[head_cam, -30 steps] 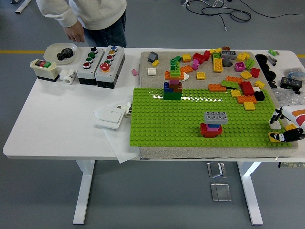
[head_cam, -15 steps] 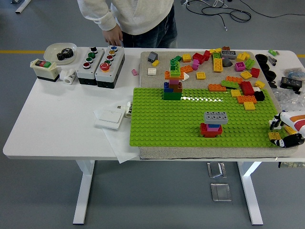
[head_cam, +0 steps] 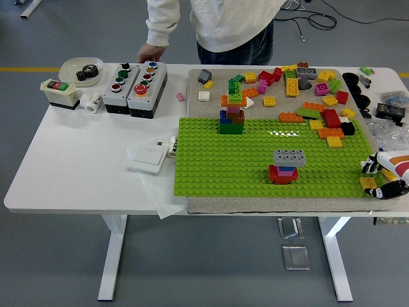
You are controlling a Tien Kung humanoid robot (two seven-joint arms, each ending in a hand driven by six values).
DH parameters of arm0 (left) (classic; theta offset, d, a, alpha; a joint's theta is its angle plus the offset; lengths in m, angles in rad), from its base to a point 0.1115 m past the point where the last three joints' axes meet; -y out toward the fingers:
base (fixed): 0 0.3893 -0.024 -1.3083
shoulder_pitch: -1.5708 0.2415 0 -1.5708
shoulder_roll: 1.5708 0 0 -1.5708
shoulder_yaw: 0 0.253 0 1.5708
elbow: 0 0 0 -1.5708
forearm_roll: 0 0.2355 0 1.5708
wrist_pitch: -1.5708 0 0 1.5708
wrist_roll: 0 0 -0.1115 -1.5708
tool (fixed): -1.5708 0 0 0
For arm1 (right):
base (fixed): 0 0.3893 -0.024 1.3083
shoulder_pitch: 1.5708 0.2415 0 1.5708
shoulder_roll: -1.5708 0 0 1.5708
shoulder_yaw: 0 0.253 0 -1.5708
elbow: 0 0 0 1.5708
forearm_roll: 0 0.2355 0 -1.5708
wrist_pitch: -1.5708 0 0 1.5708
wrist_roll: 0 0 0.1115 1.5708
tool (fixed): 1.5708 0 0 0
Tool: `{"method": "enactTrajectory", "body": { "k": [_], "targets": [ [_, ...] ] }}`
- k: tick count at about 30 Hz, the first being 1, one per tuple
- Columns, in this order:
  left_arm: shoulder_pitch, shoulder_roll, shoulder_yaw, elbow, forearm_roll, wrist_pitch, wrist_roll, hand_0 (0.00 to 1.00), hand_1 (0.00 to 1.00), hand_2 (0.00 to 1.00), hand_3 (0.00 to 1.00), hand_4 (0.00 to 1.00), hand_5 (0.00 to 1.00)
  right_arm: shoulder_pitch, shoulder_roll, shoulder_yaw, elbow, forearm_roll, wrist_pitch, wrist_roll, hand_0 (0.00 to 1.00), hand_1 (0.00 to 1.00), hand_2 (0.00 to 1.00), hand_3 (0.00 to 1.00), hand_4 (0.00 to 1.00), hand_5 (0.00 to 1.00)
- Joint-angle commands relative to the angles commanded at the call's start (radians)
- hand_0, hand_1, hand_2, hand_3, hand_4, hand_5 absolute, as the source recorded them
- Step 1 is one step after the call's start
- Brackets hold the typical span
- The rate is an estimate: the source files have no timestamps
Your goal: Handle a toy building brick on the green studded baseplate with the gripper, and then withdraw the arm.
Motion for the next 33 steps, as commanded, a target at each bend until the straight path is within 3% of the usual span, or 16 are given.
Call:
{"method": "enactTrajectory", "body": {
  "k": [33],
  "targets": [
    [-0.001, 0.000, 0.006, 0.000, -0.007, 0.000, 0.000, 0.777, 0.725, 0.648, 0.562, 0.588, 0.613, 0.037, 0.006, -0.055, -0.032, -0.025, 0.006, -0.003, 0.643, 0.622, 0.608, 0.606, 0.826, 0.305]
  ]
}}
